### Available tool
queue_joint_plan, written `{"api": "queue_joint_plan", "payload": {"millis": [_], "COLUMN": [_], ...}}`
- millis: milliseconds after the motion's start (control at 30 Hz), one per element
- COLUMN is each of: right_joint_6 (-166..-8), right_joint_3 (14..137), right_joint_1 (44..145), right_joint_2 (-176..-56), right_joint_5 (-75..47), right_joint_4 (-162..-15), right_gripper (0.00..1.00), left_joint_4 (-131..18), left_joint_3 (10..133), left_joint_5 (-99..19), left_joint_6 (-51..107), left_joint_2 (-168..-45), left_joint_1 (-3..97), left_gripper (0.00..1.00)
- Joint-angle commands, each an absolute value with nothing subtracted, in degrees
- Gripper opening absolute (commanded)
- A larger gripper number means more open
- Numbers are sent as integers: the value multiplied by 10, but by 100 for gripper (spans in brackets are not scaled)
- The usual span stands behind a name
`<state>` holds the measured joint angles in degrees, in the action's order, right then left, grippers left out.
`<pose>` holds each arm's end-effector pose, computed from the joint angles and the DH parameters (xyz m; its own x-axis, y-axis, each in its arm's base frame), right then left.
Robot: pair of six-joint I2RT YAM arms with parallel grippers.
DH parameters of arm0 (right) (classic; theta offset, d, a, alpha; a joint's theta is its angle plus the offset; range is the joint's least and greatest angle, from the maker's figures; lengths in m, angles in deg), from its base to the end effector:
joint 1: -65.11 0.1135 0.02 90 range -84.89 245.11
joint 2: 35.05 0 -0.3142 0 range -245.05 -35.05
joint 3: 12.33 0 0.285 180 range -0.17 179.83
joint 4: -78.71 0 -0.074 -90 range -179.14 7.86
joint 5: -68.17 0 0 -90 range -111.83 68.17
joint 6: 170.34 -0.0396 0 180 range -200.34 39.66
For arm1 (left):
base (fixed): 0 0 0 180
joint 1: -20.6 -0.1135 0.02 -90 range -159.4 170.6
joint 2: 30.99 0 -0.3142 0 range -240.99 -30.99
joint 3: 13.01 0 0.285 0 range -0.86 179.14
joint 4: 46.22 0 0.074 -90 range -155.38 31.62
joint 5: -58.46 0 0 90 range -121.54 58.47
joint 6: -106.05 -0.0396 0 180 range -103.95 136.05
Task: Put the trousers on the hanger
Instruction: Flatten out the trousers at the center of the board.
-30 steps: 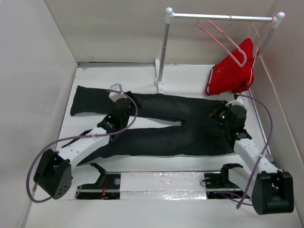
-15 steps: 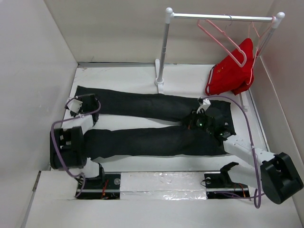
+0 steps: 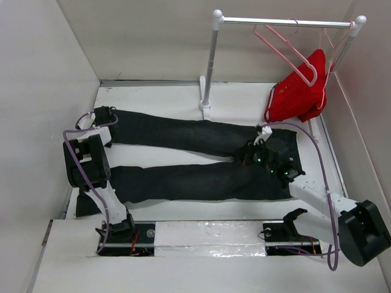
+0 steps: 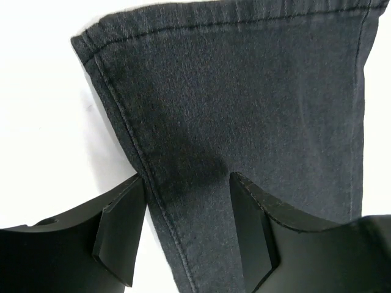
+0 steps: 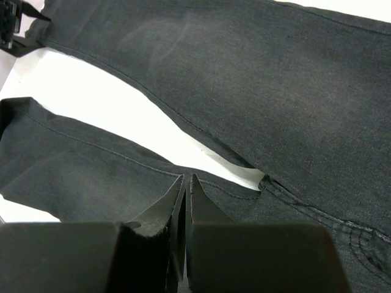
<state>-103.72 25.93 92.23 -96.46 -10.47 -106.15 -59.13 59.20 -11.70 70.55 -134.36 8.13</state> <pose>0.2090 0.1158 0.2419 -0.4998 0.1811 -0.8470 -0.4522 0.7795 0.4335 0.4037 0.1031 0.1943 -0.0352 -0.7921 -0.6094 -0.8091 0.3805 -0.4479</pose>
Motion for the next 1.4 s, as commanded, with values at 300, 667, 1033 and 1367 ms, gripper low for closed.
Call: {"api": "queue_joint_plan", "payload": {"millis": [300, 667, 1033, 1367], "right_joint_6": [-986, -983, -954, -973], "right_joint_3": [351, 583, 965, 1167], "right_joint_1": [1000, 1133, 1213, 1244], "right_joint_2": [-985, -1276, -1648, -1813], "right_joint_5": [-117, -56, -5, 44], "right_joint_4": [-1043, -1071, -979, -907], "right_gripper": [43, 0, 71, 52], "left_joint_4": [-622, -447, -441, -463], "left_joint_3": [734, 485, 384, 364], "left_joint_5": [-166, -185, -261, -336], "left_joint_6": [627, 662, 622, 591], "left_joint_2": [-1370, -1024, -725, -672], "left_joint_1": [79, 200, 324, 324], "left_gripper": [71, 51, 11, 17]}}
